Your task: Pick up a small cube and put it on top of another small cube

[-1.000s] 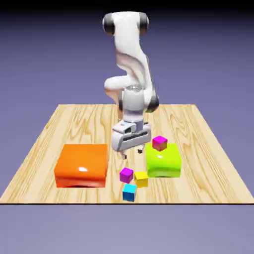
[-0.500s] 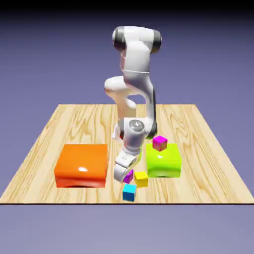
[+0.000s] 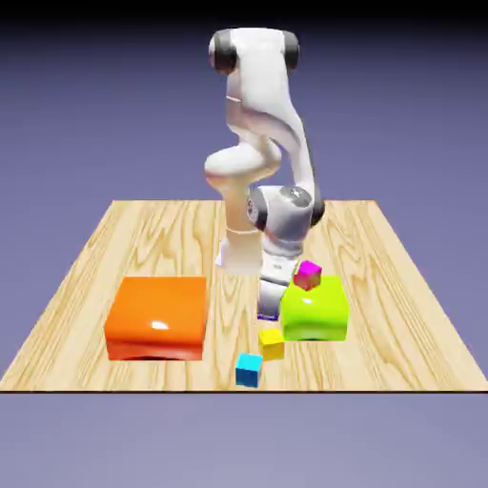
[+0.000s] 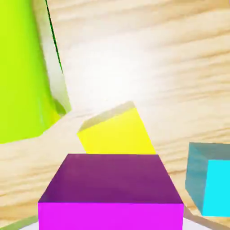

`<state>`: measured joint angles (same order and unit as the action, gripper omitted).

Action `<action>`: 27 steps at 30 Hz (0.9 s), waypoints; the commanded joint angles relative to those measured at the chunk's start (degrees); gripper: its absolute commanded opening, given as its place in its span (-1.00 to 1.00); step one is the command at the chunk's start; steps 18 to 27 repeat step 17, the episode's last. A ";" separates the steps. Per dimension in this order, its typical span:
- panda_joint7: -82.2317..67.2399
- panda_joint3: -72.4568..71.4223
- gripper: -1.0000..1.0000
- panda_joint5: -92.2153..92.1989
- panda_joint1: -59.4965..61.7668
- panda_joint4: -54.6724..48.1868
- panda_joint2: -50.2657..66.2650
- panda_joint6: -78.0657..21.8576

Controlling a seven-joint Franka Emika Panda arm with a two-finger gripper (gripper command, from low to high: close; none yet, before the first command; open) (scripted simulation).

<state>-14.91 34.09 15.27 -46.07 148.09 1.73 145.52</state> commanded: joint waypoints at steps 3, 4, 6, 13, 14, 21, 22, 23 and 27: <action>-1.70 -1.92 -1.00 -2.55 2.33 0.12 4.15 4.10; -2.56 -2.89 -1.00 -3.84 3.28 0.18 6.22 6.13; -4.30 -4.83 -1.00 -6.43 5.17 0.30 10.37 10.17; -2.59 -2.93 1.00 -3.89 3.31 0.18 6.29 6.19; -1.73 -1.96 1.00 -2.59 2.36 0.12 4.22 4.17; 0.03 0.01 1.00 0.04 0.44 0.00 0.00 0.05; 0.03 0.01 1.00 0.04 0.44 0.00 0.00 0.05; 0.03 0.01 1.00 0.04 0.44 0.00 0.00 0.05; 0.03 0.01 1.00 0.04 0.44 0.00 0.00 0.05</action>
